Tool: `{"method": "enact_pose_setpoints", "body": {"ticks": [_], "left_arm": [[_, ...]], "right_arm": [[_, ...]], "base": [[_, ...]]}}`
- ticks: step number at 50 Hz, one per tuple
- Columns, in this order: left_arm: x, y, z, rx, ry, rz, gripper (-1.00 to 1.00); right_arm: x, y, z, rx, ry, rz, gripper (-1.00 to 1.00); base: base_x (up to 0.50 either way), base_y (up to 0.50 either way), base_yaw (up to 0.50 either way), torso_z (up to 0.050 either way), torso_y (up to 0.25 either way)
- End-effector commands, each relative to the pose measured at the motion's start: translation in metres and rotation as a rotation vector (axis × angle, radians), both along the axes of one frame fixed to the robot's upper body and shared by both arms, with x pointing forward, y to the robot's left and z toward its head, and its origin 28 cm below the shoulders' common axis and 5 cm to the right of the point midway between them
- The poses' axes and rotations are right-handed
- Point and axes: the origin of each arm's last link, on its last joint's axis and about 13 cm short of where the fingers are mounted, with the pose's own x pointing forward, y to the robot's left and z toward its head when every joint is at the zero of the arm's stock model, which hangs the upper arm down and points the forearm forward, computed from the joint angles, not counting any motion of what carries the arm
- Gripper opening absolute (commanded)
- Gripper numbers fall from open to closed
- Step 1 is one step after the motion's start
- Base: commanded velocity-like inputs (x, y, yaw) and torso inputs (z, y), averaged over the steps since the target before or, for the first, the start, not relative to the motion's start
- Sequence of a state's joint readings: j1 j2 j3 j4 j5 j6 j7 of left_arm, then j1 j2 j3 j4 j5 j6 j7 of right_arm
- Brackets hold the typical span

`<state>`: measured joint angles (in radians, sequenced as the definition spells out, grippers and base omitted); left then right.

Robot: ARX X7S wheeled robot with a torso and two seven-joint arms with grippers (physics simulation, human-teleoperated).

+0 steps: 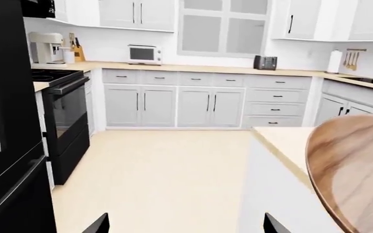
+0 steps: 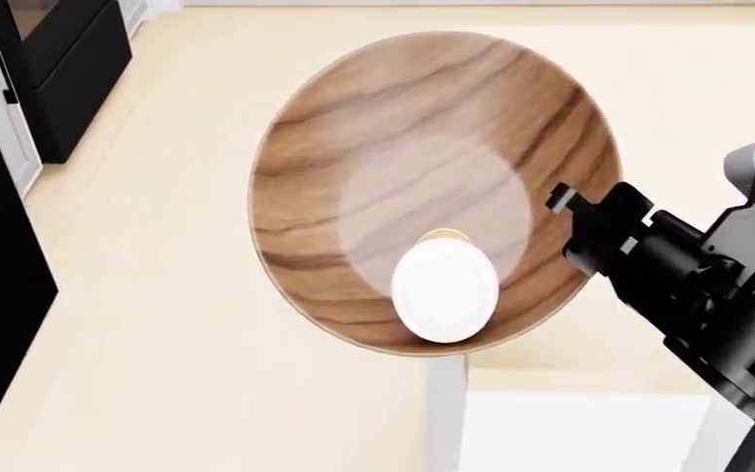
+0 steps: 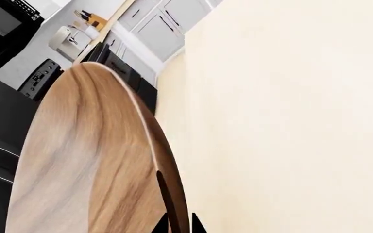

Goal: Place the cup inside the bowl on the dining table and move the bowl to any counter.

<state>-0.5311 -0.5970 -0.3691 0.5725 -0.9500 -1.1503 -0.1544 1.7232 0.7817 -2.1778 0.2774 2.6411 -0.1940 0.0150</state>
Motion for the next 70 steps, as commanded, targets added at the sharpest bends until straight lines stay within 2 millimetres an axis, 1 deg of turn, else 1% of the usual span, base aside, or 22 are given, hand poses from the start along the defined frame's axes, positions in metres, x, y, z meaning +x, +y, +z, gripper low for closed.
{"method": "enact_pose_setpoints", "body": {"ticks": [1,3,6,11,14,17,25,30,35,45,48,57,67,70], "left_arm": [[0.000,0.000,0.002,0.003,-0.004,-0.003,1.00],[0.000,0.000,0.002,0.004,-0.003,-0.004,1.00],[0.003,-0.007,0.003,0.008,-0.007,-0.007,1.00],[0.000,-0.003,0.002,0.010,-0.001,-0.009,1.00],[0.002,-0.004,0.003,0.011,-0.001,-0.011,1.00],[0.004,-0.007,-0.001,0.015,0.007,-0.017,1.00],[0.003,-0.001,-0.001,0.016,0.007,-0.019,1.00],[0.004,-0.004,-0.003,0.018,0.010,-0.026,1.00],[0.001,0.000,0.001,0.023,0.006,-0.032,1.00],[0.005,-0.004,-0.001,0.025,0.009,-0.035,1.00],[0.002,-0.003,0.000,0.024,0.008,-0.038,1.00],[0.006,-0.006,0.000,0.025,0.008,-0.039,1.00],[0.007,-0.007,-0.003,0.027,0.011,-0.043,1.00],[0.008,-0.011,-0.003,0.029,0.011,-0.040,1.00]], "right_arm": [[0.002,0.001,0.006,-0.005,-0.028,0.011,-1.00],[0.002,0.001,0.006,-0.004,-0.026,0.007,-1.00],[0.004,0.001,0.008,-0.004,-0.032,0.005,-1.00],[0.005,0.001,0.005,-0.002,-0.029,-0.001,-1.00],[0.005,0.002,0.004,0.001,-0.025,0.006,-1.00],[0.005,0.002,0.003,0.002,-0.024,0.005,-1.00],[0.004,0.003,0.000,-0.005,-0.017,0.009,-1.00],[0.005,0.005,0.001,-0.004,-0.022,0.008,-1.00],[0.005,0.005,-0.001,0.000,-0.020,0.006,-1.00],[0.005,0.005,-0.002,0.001,-0.019,0.004,-1.00],[0.006,0.005,-0.002,0.005,-0.022,0.000,-1.00],[0.007,0.005,-0.002,0.005,-0.042,-0.001,-1.00],[0.008,0.007,-0.002,0.010,-0.064,-0.002,-1.00],[0.008,0.007,-0.002,0.009,-0.063,-0.001,-1.00]], "base": [[0.11,0.50,0.00,0.000,0.000],[0.08,0.50,0.00,0.000,0.000],[0.05,0.50,0.00,0.000,0.000],[0.04,0.50,0.00,0.000,0.002],[0.05,0.50,0.00,0.000,0.000],[0.08,0.50,0.00,0.000,0.000],[0.14,0.50,0.00,0.000,0.001],[0.19,0.50,0.00,0.000,0.000],[0.18,0.50,0.00,0.000,0.002],[0.19,0.50,0.00,0.001,0.001],[0.19,0.50,0.00,0.000,0.000],[0.28,0.49,0.00,0.000,0.001],[0.49,0.08,0.00,0.000,0.002],[0.50,-0.01,0.00,0.000,0.000]]}}
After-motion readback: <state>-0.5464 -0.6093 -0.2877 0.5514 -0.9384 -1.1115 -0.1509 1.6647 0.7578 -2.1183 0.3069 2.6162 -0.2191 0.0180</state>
